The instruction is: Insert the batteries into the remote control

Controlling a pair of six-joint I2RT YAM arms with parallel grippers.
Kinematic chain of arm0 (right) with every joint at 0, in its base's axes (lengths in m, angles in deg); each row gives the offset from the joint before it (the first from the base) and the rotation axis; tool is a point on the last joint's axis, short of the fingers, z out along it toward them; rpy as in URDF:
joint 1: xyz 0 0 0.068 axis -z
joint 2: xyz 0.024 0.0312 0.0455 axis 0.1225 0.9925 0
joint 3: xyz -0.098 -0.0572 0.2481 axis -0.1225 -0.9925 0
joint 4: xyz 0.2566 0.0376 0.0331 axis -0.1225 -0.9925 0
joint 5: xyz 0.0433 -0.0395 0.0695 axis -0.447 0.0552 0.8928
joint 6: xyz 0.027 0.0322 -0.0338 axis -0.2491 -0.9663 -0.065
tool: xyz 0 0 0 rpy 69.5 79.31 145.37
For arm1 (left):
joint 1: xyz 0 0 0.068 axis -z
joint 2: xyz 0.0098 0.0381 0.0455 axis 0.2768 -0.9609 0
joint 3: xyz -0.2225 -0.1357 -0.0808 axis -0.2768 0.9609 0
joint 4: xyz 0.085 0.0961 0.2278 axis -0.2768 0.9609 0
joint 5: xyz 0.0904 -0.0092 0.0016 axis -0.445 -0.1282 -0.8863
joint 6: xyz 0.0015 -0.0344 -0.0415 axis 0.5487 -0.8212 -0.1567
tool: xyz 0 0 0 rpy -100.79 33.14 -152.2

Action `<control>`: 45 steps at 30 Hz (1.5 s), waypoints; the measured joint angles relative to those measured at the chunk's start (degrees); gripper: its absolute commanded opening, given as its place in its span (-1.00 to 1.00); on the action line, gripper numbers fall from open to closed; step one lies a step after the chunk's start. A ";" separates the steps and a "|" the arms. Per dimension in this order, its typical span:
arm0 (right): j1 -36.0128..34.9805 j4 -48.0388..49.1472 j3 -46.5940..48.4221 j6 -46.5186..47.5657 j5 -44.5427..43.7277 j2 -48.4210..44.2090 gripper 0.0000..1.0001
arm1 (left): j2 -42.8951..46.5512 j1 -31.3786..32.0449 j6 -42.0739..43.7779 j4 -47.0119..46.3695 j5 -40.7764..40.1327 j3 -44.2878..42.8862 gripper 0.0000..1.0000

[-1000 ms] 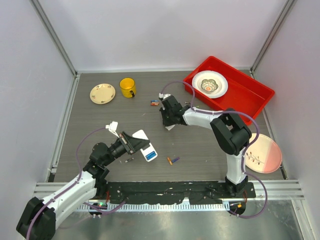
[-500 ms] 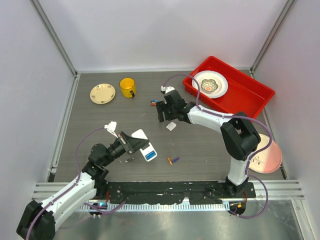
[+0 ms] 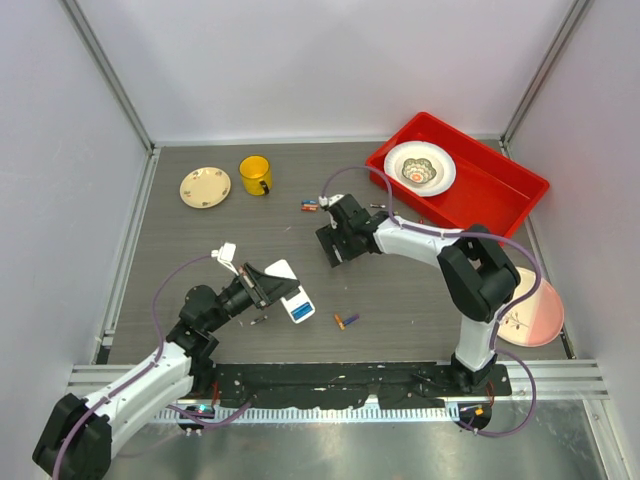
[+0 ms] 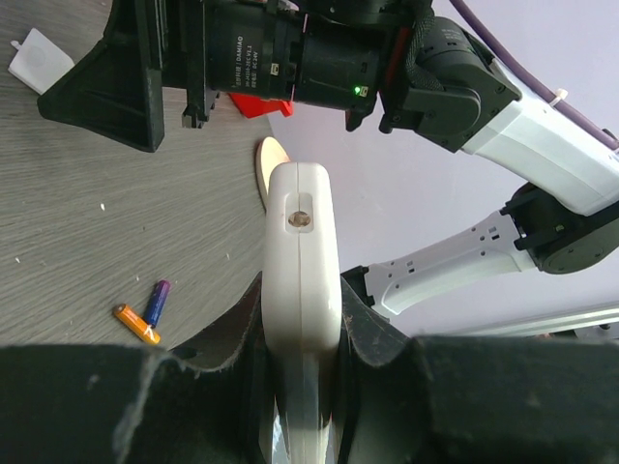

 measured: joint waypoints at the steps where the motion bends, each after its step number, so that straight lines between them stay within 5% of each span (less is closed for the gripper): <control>1: 0.00 -0.66 0.46 0.48 -0.02 0.28 0.61 | 0.00 0.00 -0.02 -0.02 0.00 0.00 -0.99; 45: 2.86 -2.78 5.51 0.63 -0.83 5.90 0.38 | 1.14 0.00 0.00 0.20 -0.02 0.00 -1.00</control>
